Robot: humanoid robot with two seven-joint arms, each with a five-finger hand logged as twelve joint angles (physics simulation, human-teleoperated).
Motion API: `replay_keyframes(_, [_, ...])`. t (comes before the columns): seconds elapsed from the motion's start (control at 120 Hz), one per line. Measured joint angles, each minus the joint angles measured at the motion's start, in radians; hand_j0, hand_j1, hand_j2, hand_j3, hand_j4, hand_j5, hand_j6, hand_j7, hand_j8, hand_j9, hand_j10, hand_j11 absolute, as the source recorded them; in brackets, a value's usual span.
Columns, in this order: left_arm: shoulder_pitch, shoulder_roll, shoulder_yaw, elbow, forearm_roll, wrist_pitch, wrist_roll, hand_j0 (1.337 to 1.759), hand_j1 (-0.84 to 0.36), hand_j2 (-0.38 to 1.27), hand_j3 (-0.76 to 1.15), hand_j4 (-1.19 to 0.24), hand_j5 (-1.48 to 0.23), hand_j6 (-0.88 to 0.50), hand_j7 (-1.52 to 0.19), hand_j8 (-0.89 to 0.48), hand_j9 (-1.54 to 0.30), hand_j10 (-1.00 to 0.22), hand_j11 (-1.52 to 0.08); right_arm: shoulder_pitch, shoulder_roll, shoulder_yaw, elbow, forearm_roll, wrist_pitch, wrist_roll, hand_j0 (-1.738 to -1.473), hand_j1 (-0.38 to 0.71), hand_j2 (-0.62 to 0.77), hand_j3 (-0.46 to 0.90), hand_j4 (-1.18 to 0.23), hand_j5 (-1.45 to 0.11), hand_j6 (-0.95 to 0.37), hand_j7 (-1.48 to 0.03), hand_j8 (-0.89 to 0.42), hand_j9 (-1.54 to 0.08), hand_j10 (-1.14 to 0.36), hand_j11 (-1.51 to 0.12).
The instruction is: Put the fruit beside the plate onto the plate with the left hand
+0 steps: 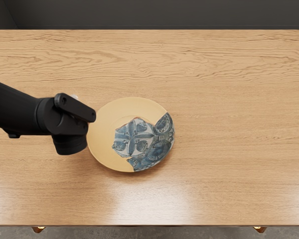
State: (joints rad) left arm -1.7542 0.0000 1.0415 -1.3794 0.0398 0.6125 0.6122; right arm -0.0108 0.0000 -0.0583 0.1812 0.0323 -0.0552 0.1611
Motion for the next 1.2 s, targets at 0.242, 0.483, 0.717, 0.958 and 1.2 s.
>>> replay_keyframes(0.242, [0.022,0.0,0.002,0.033,-0.008,-0.004,-0.002,1.647,-0.37,0.45,0.0,-0.47,-0.92,-0.34,-0.94,-0.43,-0.96,-0.68,-0.96,0.0,0.0,0.0,0.0,0.0,0.0,0.0,-1.658,-0.31,-0.01,0.0,-0.04,-0.05,-0.04,-0.05,-0.04,-0.05,-0.04,-0.05])
replay_keyframes(0.483, [0.044,0.0,0.003,0.064,-0.006,-0.006,-0.002,1.64,-0.29,0.38,0.0,-0.42,-1.1,-0.28,-1.11,-0.4,-1.14,-0.74,-1.14,0.0,0.0,0.0,-0.008,0.001,0.0,0.0,-1.658,-0.31,-0.01,0.0,-0.04,-0.05,-0.04,-0.05,-0.04,-0.05,-0.04,-0.05])
replay_keyframes(0.717, [0.034,0.0,0.004,0.066,-0.012,-0.007,-0.003,1.645,-0.2,0.3,0.0,-0.47,-1.16,-0.31,-1.17,-0.44,-1.2,-0.79,-1.18,0.001,0.0,0.0,-0.011,0.001,0.0,0.0,-1.658,-0.31,-0.01,0.0,-0.04,-0.05,-0.04,-0.05,-0.04,-0.05,-0.04,-0.05])
replay_keyframes(0.958, [-0.105,0.0,0.029,-0.006,-0.021,-0.008,-0.003,1.646,-0.18,0.26,0.0,-0.47,-1.19,-0.3,-1.22,-0.44,-1.22,-0.8,-1.19,0.012,0.0,0.0,-0.011,0.002,0.0,-0.001,-1.658,-0.31,-0.01,0.0,-0.04,-0.05,-0.04,-0.05,-0.04,-0.05,-0.04,-0.05])
replay_keyframes(1.2, [-0.338,0.0,0.024,-0.198,-0.079,-0.008,-0.002,1.647,-0.22,0.38,0.0,-0.43,-1.19,-0.28,-1.21,-0.42,-1.22,-0.8,-1.19,0.014,0.0,0.0,-0.011,0.003,0.0,-0.001,-1.658,-0.31,-0.01,0.0,-0.04,-0.05,-0.04,-0.05,-0.04,-0.05,-0.04,-0.05])
